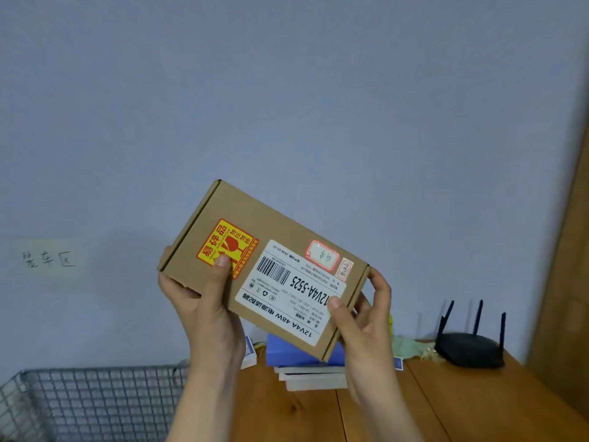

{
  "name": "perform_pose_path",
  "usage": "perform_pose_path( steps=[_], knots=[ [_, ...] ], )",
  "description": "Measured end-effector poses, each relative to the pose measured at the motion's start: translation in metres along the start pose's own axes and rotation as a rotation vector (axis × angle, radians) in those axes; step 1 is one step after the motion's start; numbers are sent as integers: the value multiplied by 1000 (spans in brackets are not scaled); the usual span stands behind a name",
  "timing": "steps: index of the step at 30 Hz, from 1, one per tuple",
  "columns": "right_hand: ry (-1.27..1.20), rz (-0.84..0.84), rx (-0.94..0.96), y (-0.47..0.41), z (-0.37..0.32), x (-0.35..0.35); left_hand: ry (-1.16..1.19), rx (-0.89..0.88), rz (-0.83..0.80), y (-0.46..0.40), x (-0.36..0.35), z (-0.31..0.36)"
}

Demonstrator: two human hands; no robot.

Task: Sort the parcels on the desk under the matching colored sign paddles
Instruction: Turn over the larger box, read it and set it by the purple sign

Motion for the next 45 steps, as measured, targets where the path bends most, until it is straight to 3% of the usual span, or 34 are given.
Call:
perform_pose_path(
  steps=[21,34,40,45],
  knots=[
    [16,39,-30,9,4,14,20,173,-35,6,-5,-17],
    [49,34,-8,5,-4,23,-59,166,-3,23,5,-17],
    [160,27,31,-17,-35,37,-102,339,33,55,29,-27],
    [397,-43,43,-40,-75,48,-130,518,-89,82,60,-45]
  ],
)
Point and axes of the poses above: each hand's wrist, its own y-axis away from the middle knuckle, its own x-axis out of the back of the hand, z = x × y, the point moved 3 cm from there along -y, towards the middle knuckle, and after that the axes turned 11 degrees about -x, right-handed, at the moved point
